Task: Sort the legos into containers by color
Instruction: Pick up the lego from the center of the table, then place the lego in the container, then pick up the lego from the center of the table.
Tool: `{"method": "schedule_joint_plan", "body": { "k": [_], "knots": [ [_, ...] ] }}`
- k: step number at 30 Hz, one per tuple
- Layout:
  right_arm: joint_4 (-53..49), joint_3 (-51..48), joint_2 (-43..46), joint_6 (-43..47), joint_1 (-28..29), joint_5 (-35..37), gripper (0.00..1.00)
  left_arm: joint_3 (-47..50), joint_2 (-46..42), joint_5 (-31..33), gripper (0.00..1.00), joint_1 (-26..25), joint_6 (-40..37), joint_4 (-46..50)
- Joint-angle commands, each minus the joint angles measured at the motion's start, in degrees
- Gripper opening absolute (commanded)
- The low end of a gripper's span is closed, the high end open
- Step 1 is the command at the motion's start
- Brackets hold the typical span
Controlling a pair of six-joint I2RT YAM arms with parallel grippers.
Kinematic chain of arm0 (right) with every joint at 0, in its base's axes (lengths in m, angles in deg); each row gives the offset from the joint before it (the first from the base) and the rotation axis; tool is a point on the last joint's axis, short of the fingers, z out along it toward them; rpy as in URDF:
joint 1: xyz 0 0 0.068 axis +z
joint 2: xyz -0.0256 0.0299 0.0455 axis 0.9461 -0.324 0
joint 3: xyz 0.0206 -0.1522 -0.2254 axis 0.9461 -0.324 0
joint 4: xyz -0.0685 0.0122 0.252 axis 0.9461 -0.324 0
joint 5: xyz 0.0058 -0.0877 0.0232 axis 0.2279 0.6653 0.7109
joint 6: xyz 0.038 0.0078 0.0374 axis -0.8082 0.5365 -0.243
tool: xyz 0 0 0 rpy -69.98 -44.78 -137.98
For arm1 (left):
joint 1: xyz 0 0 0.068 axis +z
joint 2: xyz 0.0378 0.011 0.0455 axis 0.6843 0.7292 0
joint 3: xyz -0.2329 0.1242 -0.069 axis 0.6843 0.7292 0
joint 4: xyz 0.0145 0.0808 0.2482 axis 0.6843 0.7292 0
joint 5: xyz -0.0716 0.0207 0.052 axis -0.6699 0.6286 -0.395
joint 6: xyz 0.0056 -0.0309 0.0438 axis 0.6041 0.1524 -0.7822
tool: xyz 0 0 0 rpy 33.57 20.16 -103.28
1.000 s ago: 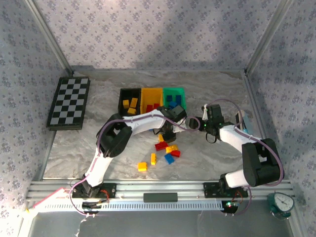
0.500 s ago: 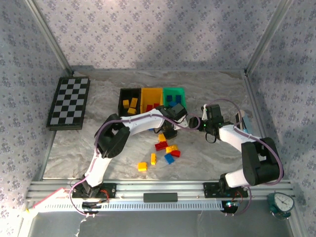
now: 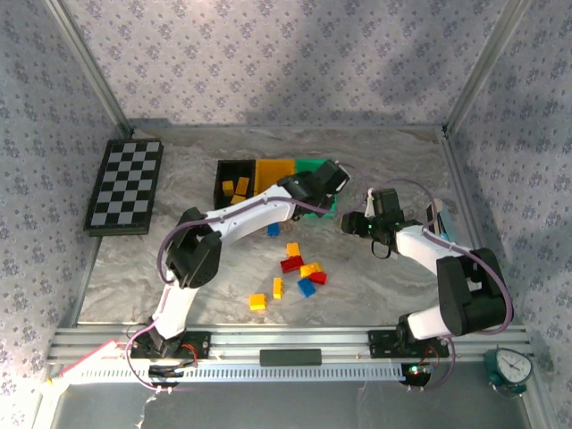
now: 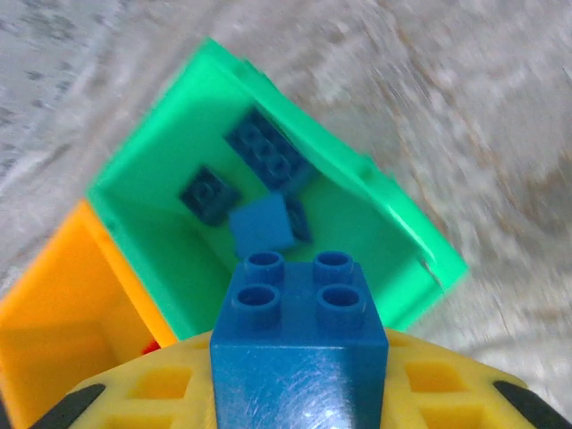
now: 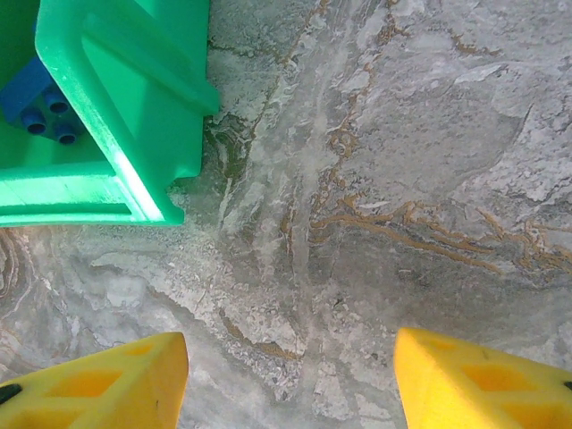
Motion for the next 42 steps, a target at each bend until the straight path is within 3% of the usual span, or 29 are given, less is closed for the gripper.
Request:
{"method": "schedule_joint_plan", "body": {
  "k": [1, 7, 10, 12, 16, 19, 24, 34, 42],
  "knots": [
    [0.16, 1.31, -0.38, 0.10, 0.39, 0.08, 0.64, -7.71, 5.44, 6.74, 0.09, 0.62, 3.57, 3.26],
    [0.03, 1.47, -0.27, 0.19, 0.32, 0.17, 0.64, -20.39, 13.23, 1.27, 0.10, 4.64, 9.68, 10.06],
    [-0.32, 1.53, -0.27, 0.19, 0.21, 0.18, 0.64, -22.19, 14.48, -1.81, 0.13, 6.45, 12.14, 10.34],
    [-0.04, 1.44, -0.07, 0.19, 0.16, 0.00, 0.64, -21.84, 14.51, -3.34, 0.22, 7.16, 13.21, 10.29],
    [-0.14, 1.52, -0.33, 0.19, 0.13, 0.02, 0.64, -18.64, 13.21, -5.01, 0.55, 7.46, 13.46, 8.08],
    [0.21, 1.40, -0.36, 0.10, 0.21, -0.18, 0.64, -16.10, 11.14, -5.51, 0.62, 7.50, 13.81, 7.33],
    [0.26, 1.60, -0.70, -0.08, 0.10, -0.87, 0.64, -5.73, 3.88, -5.57, 0.62, 7.50, 14.23, 1.34],
    [0.61, 1.59, -1.83, -0.85, 0.26, -1.76, 0.64, 29.45, -19.42, -10.58, 0.67, 7.54, 16.03, -17.03],
    [1.37, 1.88, -3.41, -1.55, 0.50, -3.03, 0.64, 43.79, -29.14, -12.23, 0.64, 7.51, 20.73, -17.06]
  ]
}}
